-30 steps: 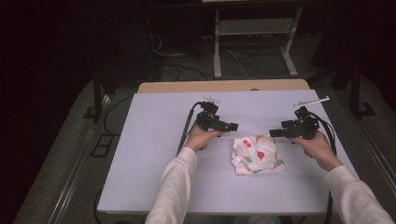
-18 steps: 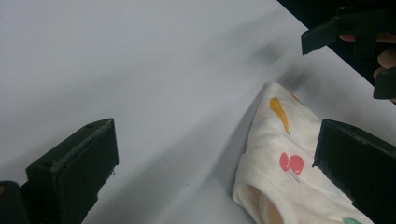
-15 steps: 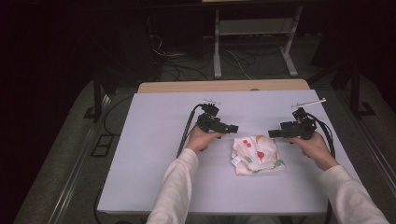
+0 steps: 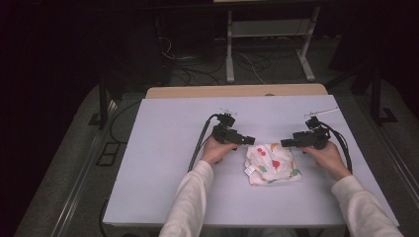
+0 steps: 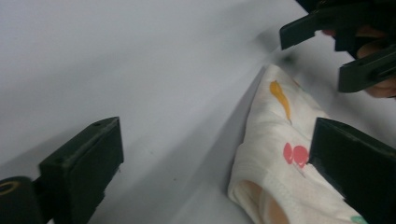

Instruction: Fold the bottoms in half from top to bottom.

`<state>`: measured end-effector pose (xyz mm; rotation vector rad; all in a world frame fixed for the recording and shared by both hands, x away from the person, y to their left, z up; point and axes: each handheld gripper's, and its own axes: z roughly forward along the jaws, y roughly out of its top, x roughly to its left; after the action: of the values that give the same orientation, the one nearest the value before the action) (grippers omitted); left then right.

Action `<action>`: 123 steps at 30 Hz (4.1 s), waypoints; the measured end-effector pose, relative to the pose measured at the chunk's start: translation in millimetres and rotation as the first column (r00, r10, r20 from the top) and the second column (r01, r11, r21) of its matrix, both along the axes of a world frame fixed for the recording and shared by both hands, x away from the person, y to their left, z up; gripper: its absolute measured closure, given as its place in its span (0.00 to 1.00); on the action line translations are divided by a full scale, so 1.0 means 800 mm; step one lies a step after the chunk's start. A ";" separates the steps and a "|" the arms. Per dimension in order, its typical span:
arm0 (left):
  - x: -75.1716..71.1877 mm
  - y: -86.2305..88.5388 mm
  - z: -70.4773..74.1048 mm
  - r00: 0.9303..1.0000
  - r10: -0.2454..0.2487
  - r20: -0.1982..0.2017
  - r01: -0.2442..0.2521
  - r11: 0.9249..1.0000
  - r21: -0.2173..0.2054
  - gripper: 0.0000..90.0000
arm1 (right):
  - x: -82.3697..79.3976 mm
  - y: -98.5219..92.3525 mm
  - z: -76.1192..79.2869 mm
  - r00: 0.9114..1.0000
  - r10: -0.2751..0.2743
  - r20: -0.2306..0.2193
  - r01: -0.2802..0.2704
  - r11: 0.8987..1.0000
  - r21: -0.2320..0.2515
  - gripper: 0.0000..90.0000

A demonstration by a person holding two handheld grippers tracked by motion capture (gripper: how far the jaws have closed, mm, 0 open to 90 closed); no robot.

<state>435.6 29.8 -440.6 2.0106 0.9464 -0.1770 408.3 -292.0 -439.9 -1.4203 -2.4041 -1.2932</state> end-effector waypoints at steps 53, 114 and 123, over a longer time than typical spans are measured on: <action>-0.023 -0.001 0.003 0.993 -0.107 -0.049 0.107 0.994 -0.009 0.90 | -0.006 0.017 -0.008 0.998 -0.003 0.067 0.005 0.999 -0.039 0.95; 0.050 0.074 0.006 0.989 0.079 0.124 -0.086 0.995 0.045 0.89 | 0.057 0.107 0.011 0.981 -0.140 0.138 0.147 0.988 -0.043 0.95; 0.059 0.073 0.002 0.988 0.080 0.136 -0.085 0.996 0.032 0.88 | 0.065 0.106 0.003 0.980 -0.168 0.108 0.171 0.985 -0.024 0.95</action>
<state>482.7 87.9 -439.2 1.9863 0.9517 0.0218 460.4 -207.2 -437.6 -1.6378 -2.4264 -1.4047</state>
